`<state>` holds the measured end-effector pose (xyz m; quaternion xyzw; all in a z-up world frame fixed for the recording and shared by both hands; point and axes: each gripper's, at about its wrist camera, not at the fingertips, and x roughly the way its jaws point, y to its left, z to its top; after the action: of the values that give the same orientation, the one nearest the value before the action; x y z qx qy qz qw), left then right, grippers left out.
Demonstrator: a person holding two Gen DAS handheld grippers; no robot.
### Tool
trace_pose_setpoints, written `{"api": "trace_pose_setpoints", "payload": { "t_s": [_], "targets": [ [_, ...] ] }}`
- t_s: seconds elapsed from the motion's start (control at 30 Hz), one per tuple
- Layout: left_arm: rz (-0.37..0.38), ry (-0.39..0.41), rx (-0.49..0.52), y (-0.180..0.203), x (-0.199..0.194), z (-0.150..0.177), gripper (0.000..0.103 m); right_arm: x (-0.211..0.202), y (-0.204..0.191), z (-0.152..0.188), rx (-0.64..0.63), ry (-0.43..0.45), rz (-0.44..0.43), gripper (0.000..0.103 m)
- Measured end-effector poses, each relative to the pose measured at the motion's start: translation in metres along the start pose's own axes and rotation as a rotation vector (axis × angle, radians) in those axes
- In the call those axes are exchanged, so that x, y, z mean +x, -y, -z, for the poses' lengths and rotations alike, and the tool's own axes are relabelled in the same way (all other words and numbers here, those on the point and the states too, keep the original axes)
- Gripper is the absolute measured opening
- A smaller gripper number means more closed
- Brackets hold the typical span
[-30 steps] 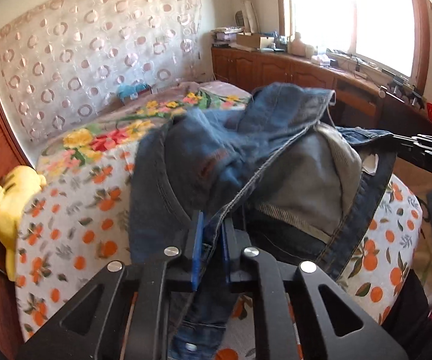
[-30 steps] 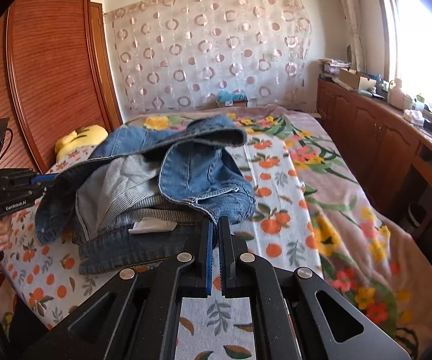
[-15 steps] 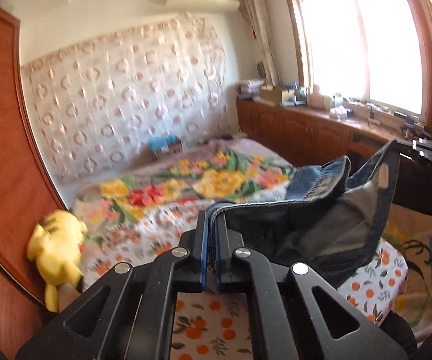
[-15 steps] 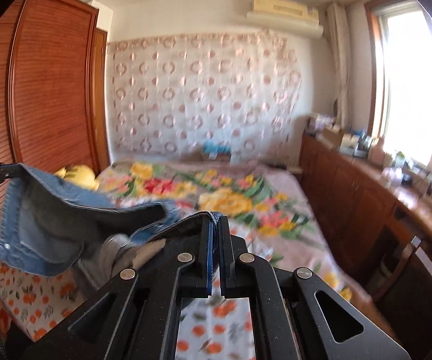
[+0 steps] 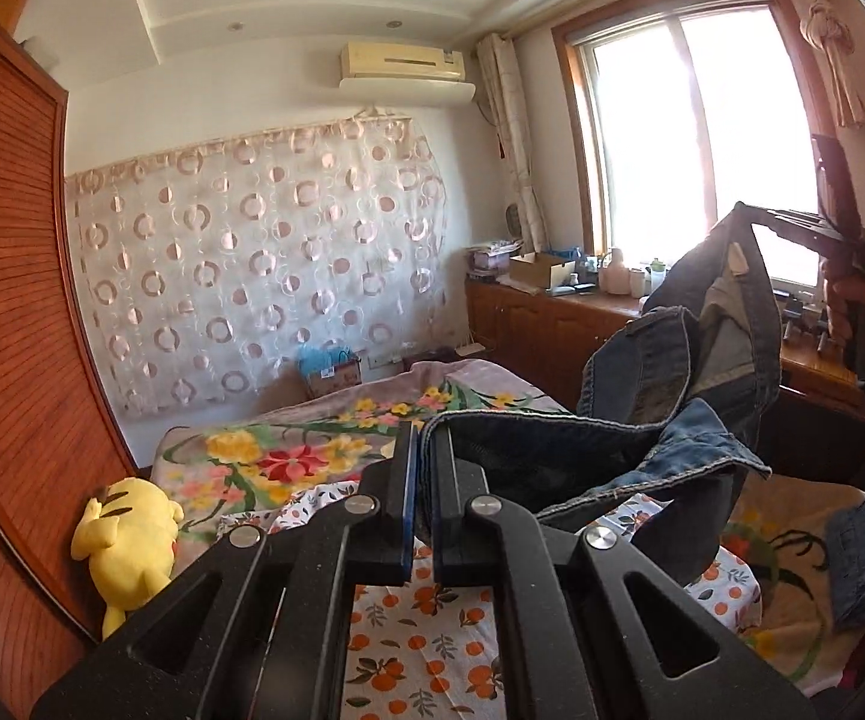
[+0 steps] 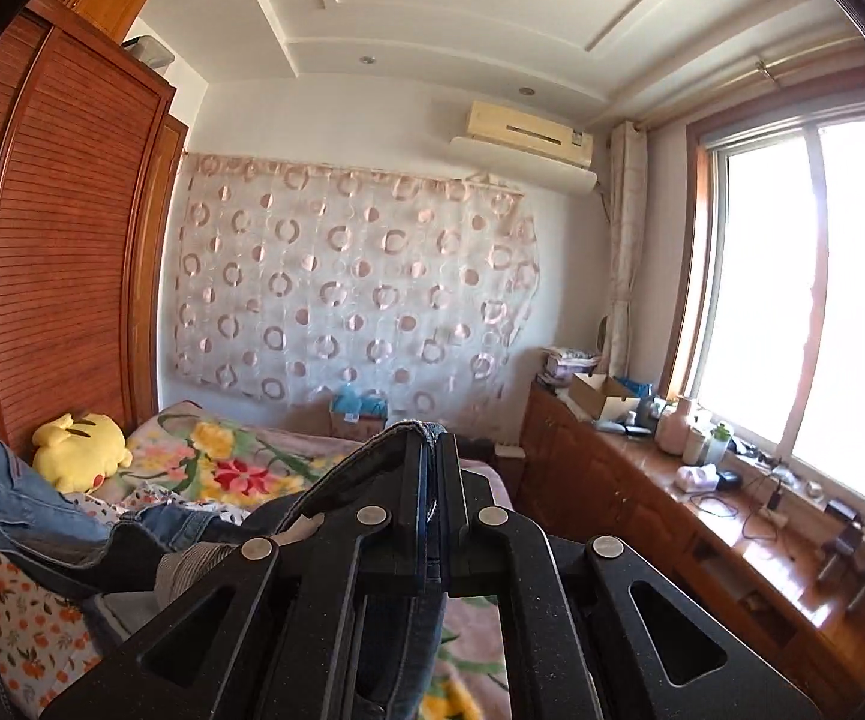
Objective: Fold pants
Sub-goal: 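Lift the jeans up with both grippers and shake them out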
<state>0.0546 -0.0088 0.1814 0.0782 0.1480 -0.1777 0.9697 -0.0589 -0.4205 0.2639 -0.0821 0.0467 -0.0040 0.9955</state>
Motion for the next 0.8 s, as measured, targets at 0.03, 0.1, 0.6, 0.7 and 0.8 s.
{"api": "trace_pose_setpoints", "payload": {
  "t_s": [0.03,0.1,0.6,0.7,0.8],
  "targets": [
    [0.007,-0.009,-0.012,-0.004,-0.003,0.009,0.004,0.000,-0.007,0.001,-0.008,-0.003,-0.006,0.002],
    [0.008,-0.033,-0.024,-0.007,-0.002,0.023,0.004,0.014,-0.029,0.020,-0.024,-0.021,-0.032,0.002],
    [0.039,-0.323,-0.124,-0.005,0.049,0.172,0.005,0.108,-0.099,0.166,-0.098,-0.316,-0.190,0.002],
    [0.055,-0.296,-0.097,0.004,0.047,0.154,0.005,0.104,-0.068,0.149,-0.058,-0.311,-0.171,0.002],
    [0.067,-0.240,-0.052,0.015,0.045,0.118,0.004,0.109,-0.046,0.119,-0.054,-0.284,-0.126,0.002]
  ]
}}
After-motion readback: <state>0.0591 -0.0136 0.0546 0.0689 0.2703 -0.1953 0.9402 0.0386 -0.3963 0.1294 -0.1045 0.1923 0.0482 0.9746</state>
